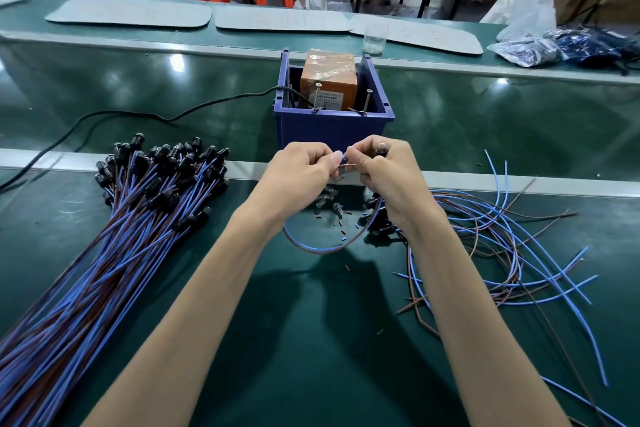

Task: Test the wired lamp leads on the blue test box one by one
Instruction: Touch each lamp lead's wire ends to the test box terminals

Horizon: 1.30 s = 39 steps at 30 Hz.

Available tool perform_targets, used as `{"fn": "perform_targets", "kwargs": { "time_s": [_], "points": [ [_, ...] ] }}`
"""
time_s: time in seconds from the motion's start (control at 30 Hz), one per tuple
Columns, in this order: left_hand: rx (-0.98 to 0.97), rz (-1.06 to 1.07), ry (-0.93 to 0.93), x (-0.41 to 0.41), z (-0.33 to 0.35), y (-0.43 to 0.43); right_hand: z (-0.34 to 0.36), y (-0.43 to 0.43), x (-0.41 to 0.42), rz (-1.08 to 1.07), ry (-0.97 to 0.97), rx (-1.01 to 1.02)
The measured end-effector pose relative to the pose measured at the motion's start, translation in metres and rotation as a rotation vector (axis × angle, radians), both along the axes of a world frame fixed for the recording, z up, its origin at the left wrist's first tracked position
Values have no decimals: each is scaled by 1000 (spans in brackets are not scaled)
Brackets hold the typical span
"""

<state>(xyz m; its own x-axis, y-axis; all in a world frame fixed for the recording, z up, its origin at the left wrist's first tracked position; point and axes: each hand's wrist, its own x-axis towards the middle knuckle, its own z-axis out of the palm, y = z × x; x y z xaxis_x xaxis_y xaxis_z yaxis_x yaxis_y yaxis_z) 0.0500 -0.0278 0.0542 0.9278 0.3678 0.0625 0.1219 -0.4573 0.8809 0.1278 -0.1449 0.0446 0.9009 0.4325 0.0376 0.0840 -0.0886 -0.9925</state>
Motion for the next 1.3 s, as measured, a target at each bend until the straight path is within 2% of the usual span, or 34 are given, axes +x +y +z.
{"fn": "perform_targets", "kwargs": {
  "time_s": [0.17, 0.23, 0.37, 0.5, 0.63, 0.93, 1.03, 1.1, 1.17, 1.3],
  "points": [
    [-37, -25, 24, -4, 4, 5, -9, -1, 7, -150, 39, -74],
    [-14, -30, 26, -7, 9, 11, -13, -4, 10, -98, 44, -119],
    [-29, -42, 67, -9, 11, 16, -21, -1, 5, 151, -7, -397],
    [-43, -45, 90, -9, 9, 15, -26, -4, 8, 159, -203, -688],
    [-49, -64, 99, -8, 6, 11, -31, -10, 10, 137, -231, -959],
    [-76, -69, 123, -6, -1, 10, -24, -36, 27, 56, -189, -1146],
    [-108, -75, 117, -5, -4, 10, -20, -44, 32, 41, -157, -1148],
    [-140, -65, 109, -2, -7, 10, -20, -43, 34, -11, -231, -1097],
    [-187, -40, 107, 1, -11, 9, -18, -38, 32, -72, -304, -946],
    [-345, -8, 105, 8, -18, 11, -15, -25, 27, 6, -167, -640]
  ]
}}
